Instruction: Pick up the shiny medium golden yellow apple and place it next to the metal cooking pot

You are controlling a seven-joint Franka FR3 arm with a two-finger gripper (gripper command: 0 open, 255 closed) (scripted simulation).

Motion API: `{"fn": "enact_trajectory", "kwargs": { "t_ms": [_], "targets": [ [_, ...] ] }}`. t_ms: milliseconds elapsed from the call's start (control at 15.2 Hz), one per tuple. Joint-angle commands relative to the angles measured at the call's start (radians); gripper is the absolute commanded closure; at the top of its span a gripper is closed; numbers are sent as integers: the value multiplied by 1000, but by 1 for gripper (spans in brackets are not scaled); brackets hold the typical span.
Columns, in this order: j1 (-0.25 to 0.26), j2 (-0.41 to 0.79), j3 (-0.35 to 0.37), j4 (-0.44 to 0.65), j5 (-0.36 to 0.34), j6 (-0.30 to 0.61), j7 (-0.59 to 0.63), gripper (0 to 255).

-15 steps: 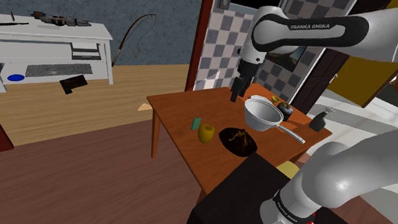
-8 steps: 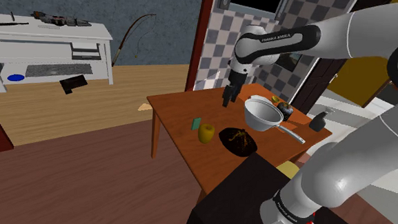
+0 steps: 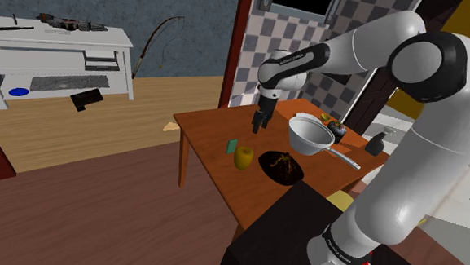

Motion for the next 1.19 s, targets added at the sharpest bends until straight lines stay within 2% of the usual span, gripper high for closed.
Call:
{"fn": "enact_trajectory", "kwargs": {
  "t_ms": [0,396,792,1122],
  "targets": [
    [-10,80,-3,41,23,27,-31,0],
    [-54,319,7,206,87,67,-104,0],
    [-105,548,29,408,126,68,-147,0],
    [-106,583,38,390,138,120,-155,0]
  ]
}}
